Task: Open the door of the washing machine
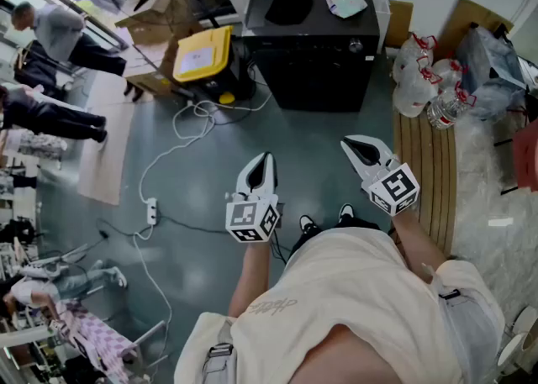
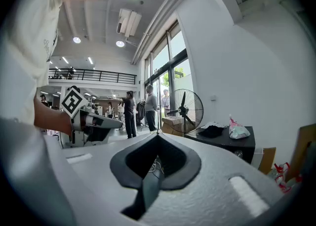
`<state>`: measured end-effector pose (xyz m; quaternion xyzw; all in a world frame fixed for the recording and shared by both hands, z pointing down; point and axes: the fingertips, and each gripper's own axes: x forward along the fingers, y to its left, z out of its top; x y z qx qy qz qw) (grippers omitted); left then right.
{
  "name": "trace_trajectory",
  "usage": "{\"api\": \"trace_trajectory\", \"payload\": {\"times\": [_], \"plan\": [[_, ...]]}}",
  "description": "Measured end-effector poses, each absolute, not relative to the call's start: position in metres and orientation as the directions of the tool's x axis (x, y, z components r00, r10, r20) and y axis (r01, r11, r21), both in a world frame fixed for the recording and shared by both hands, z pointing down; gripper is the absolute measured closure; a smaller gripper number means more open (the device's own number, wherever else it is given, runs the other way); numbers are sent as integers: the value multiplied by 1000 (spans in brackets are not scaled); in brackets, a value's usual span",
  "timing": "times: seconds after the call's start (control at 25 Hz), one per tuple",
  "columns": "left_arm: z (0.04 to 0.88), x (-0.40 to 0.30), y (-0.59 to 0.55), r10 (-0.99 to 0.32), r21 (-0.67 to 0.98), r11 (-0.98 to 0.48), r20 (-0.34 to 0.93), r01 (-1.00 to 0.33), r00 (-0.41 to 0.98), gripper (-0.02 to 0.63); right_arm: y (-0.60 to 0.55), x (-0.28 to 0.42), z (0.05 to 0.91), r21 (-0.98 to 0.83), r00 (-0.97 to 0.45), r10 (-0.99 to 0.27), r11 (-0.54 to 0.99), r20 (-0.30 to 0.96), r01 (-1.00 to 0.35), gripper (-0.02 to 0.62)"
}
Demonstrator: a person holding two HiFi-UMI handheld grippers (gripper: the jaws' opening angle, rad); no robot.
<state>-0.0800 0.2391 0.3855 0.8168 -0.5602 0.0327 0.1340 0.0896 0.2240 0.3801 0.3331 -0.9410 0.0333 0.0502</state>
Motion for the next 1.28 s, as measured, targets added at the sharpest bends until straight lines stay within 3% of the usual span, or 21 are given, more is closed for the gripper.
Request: {"api": "trace_trajectory", "payload": {"times": [0.56,1.2,1.28], "plan": [[393,-95,265,-925,209,-269,217,-940,313,589,247,73,391,-83,-799,-589,796,123,-600,594],[399,-131,271,-915,236,-318,176,-918,362,589,263,20,379,-45,-812,-576,813,91,-581,592],[398,-139,270,-915,229,-328,166,-916,369,589,261,12,379,-50,-814,-574,813,90,-580,429]]}}
